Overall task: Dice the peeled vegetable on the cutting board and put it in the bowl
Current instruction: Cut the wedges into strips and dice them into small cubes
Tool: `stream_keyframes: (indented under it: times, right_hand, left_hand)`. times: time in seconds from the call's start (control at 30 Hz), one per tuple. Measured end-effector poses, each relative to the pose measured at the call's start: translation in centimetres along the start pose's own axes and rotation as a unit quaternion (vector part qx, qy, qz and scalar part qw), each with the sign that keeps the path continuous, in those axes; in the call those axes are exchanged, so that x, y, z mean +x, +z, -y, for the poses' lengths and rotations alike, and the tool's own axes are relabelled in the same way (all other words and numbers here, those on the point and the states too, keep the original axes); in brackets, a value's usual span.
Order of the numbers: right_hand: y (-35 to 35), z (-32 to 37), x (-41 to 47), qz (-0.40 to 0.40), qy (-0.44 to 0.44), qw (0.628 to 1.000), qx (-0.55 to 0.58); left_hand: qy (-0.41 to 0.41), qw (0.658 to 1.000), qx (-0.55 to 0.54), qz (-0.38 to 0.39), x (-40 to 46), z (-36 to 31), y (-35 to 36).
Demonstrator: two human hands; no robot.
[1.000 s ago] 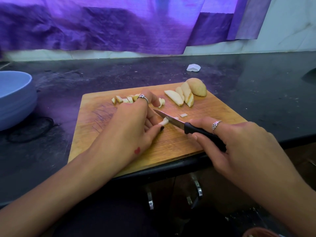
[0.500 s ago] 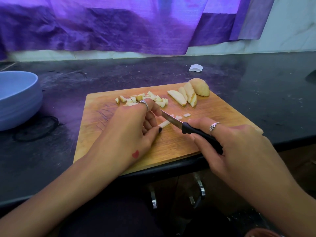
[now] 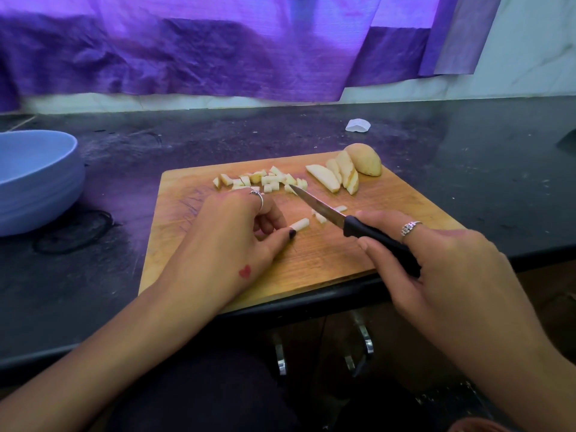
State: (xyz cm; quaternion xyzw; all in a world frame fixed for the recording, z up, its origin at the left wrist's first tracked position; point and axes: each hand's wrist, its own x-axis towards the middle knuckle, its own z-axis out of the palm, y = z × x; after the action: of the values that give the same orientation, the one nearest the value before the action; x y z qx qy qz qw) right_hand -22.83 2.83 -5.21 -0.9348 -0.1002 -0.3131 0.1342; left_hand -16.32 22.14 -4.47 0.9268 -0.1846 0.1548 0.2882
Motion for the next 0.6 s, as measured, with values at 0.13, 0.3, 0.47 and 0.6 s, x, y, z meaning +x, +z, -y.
stream_keyframes:
  times: [0.13,0.3,0.47,0.6]
  right_hand:
    - [0.23,0.82,-0.01,0.023,0.003,1.000,0.009]
    - [0.52,1.13,0.32,0.052,0.004,0.999,-0.010]
    - [0.03,0.98,0.46,0.070,-0.006,0.997,-0.029]
    - [-0.01,0.97,0.22,0.049,0.014,0.998,-0.029]
  left_hand:
    - [0.007,1.000,0.001,-0.003,-0.05,-0.11,-0.04]
    - [0.020,1.000,0.002,-0.005,-0.15,-0.16,-0.04]
    - [0.027,1.000,0.011,-0.002,-0.07,-0.27,0.11]
    - [0.037,0.999,0.015,0.001,-0.06,-0.24,0.18]
